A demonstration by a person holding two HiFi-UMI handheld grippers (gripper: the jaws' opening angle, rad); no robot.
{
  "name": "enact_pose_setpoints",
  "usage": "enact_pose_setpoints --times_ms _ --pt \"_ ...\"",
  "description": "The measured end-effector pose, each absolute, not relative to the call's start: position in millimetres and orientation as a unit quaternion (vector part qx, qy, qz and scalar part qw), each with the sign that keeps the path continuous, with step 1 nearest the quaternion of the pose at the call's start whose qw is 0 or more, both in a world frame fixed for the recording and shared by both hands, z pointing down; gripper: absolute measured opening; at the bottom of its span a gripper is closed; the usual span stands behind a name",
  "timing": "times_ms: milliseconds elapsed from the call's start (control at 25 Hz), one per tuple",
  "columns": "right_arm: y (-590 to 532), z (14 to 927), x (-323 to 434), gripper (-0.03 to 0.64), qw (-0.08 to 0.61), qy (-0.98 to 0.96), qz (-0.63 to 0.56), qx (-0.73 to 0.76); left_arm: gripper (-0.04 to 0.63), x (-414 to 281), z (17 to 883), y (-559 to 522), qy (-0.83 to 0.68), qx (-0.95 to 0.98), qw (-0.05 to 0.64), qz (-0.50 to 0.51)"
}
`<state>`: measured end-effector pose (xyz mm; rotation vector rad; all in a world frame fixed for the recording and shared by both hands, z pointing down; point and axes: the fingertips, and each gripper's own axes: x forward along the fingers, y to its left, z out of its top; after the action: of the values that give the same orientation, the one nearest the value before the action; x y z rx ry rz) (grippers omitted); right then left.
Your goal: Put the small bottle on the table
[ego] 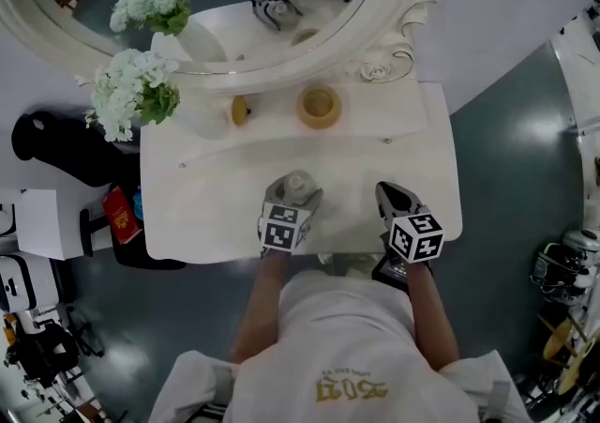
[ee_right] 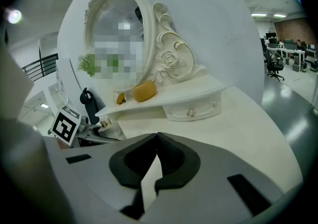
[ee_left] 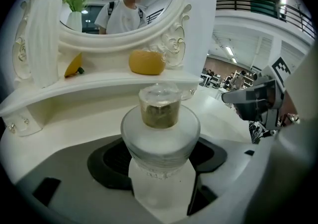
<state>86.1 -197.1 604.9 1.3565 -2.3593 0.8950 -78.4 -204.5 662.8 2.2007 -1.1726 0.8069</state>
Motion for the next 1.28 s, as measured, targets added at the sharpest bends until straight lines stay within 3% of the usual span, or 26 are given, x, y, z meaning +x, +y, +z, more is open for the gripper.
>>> enact_pose_setpoints --times_ms 440,840,1280 --pt "-209.6 622.8 85.8 0.014 0.155 -0.813 0.325 0.458 0.345 -69.2 675.0 -215.7 -0.425 0.812 0.269 0.296" --pt "-214.4 632.2 80.8 0.014 0.162 -0.813 0.336 0.447 0.345 -63.8 685.7 -218.8 -0.415 0.815 0.194 0.355" --pt "-212.0 631.1 86.0 0.014 0.161 -0.813 0.335 0.449 0.347 -62.7 686.0 -218.9 -0.416 0.812 0.196 0.361"
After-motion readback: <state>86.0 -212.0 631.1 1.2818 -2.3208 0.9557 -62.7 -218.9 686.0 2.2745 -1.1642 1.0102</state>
